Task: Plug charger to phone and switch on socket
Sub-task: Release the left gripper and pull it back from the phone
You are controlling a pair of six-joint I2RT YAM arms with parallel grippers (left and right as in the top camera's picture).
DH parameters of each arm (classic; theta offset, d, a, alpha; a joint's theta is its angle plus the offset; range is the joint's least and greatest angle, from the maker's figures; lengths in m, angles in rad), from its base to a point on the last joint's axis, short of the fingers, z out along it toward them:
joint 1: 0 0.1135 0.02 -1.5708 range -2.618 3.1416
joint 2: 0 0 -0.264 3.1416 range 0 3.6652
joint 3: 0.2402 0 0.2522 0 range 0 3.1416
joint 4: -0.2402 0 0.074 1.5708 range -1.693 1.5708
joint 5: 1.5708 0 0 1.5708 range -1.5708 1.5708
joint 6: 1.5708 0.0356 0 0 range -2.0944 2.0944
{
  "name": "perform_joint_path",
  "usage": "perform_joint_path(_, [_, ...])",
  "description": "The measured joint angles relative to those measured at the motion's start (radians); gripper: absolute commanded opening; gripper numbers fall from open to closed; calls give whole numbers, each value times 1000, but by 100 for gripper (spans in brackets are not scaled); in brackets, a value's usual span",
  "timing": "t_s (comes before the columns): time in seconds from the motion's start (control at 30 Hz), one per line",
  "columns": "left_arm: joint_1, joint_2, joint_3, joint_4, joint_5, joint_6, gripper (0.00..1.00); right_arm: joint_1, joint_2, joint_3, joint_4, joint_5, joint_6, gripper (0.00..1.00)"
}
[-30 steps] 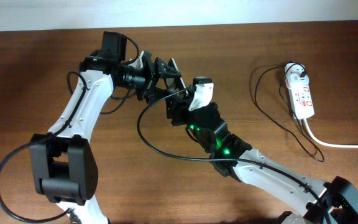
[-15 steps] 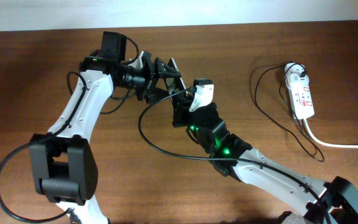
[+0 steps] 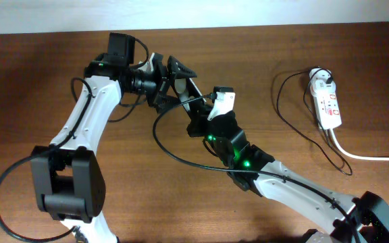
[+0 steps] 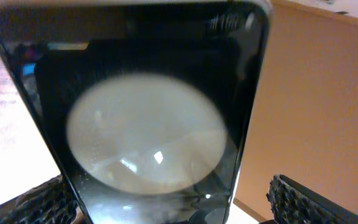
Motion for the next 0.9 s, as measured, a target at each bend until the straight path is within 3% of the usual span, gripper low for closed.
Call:
perform_joint_path(0.13, [53, -4, 0, 34, 6, 59, 99, 1, -36, 0, -14, -19, 61, 4])
perform_joint_path(0.3, [123, -129, 0, 16, 0, 293, 99, 1, -106, 0, -62, -55, 179, 4])
perform_joint_path(0.37, [139, -237, 6, -69, -57, 404, 99, 3, -145, 0, -64, -96, 196, 4])
perform_joint_path(0.47, [161, -408, 11, -257, -266, 541, 99, 5, -206, 1, -113, -130, 210, 4])
perform_joint_path(0.63, [171, -628, -29, -291, -377, 629, 99, -9, -218, 1, -185, -190, 304, 4])
perform_joint_path(0.7, [184, -746, -117, -249, -383, 631, 99, -48, -219, 1, -198, -254, 332, 4])
perform_joint_path(0.77, [229, -869, -330, -117, -386, 587, 99, -125, -220, 1, -219, -335, 356, 4])
perform_joint_path(0.9, [300, -965, -773, 321, -270, 365, 99, -209, -220, 0, -222, -472, 416, 4])
